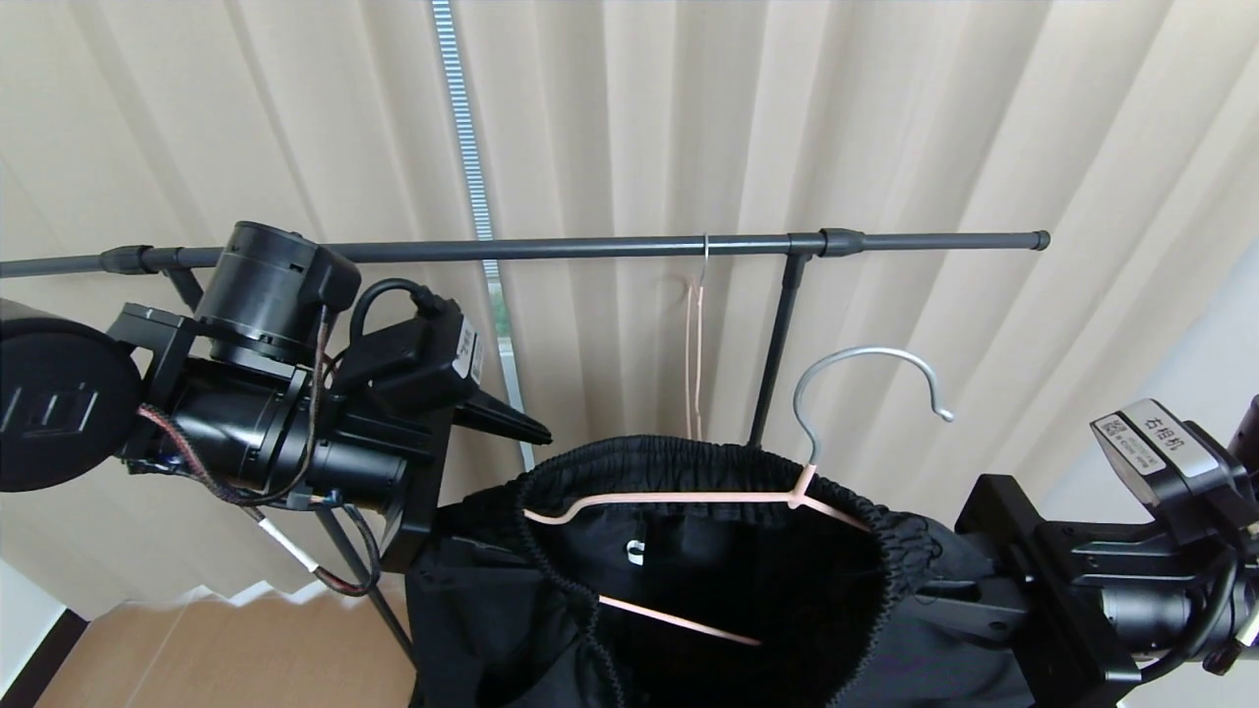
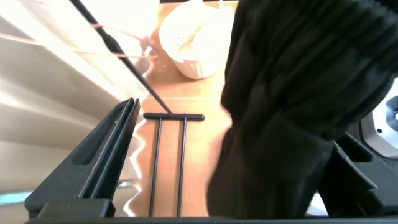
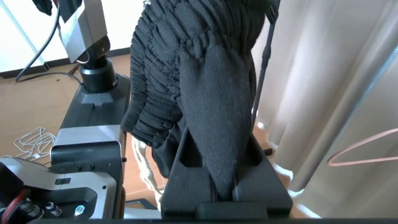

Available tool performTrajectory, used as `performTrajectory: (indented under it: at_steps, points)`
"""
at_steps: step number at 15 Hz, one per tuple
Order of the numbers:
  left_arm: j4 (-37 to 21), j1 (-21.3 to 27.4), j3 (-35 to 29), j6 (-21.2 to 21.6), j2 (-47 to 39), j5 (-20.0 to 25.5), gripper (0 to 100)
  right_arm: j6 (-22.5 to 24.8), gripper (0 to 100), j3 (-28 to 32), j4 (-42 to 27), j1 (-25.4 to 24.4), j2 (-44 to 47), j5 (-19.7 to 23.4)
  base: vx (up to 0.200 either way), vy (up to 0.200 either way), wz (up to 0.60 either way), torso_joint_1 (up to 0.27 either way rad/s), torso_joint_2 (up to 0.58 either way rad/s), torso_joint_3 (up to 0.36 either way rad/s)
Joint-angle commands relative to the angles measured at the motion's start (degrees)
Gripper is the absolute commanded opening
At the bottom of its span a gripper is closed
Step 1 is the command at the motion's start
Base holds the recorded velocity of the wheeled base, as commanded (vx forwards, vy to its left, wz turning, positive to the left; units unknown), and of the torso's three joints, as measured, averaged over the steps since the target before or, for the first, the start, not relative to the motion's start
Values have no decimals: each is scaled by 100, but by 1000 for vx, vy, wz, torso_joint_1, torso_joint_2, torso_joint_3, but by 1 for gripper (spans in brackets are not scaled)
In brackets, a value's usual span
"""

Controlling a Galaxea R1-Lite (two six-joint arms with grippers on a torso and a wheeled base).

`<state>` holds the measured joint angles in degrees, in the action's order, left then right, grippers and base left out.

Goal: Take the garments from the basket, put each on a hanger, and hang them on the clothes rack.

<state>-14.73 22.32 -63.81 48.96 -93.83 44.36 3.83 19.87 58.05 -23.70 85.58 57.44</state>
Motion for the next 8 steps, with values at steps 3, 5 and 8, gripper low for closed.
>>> performTrajectory:
  at_steps: [3, 5, 8]
  points:
    - [14, 317, -238, -281, -171, 11, 100, 4, 0, 8, 4, -3, 38, 4, 0, 0, 0, 0, 0, 0]
    - [14, 405, -238, -281, -171, 11, 100, 4, 0, 17, 4, -3, 55, 4, 0, 0, 0, 0, 0, 0]
    - [14, 554, -229, -281, -179, 11, 100, 4, 0, 34, 4, -12, 73, -5, 0, 0, 0, 0, 0, 0]
